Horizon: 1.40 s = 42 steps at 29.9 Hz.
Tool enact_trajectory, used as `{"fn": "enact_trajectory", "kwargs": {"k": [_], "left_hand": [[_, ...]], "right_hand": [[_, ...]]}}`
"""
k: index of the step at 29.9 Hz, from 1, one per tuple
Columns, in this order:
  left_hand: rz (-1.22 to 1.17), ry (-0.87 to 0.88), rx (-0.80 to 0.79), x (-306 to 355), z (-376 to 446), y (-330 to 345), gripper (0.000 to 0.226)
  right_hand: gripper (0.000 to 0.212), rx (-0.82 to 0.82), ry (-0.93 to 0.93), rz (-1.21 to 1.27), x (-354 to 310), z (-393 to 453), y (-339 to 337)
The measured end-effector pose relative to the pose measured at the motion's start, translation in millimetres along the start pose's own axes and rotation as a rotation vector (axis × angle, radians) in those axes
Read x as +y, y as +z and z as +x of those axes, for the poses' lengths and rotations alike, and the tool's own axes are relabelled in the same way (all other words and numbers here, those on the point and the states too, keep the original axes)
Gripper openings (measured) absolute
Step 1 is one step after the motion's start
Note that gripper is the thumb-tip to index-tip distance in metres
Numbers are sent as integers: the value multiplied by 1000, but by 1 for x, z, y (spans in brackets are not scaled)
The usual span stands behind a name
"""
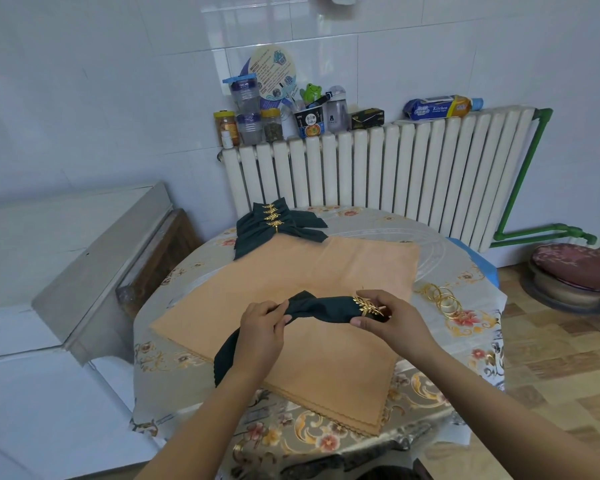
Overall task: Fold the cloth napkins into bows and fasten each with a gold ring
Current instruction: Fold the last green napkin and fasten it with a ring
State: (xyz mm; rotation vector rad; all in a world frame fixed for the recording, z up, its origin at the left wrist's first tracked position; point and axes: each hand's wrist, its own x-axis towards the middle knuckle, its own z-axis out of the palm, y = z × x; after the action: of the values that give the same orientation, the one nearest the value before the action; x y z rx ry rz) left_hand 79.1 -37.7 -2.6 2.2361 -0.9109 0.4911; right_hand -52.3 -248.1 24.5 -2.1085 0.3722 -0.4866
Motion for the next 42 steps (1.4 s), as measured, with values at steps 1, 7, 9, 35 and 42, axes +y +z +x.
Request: {"fn": "enact_trajectory", "kwargs": {"k": [1, 7, 9, 35, 42], "left_hand": [[17, 30, 1, -1, 0, -1, 29], [138, 164, 12, -5, 3, -6, 26], [136, 138, 15, -7, 2, -6, 28], [9, 416, -189, 8, -7, -4, 33], [-40, 424, -272, -1, -23, 9, 30]], "right_hand": [[45, -14, -15, -50, -1, 1, -1], [50, -44, -150, -315, -10, 5, -7], [51, -53, -169, -303, -9, 4, -7], [46, -479, 138, -178, -30, 13, 19], [52, -570, 139, -167, -8, 9, 22]]}}
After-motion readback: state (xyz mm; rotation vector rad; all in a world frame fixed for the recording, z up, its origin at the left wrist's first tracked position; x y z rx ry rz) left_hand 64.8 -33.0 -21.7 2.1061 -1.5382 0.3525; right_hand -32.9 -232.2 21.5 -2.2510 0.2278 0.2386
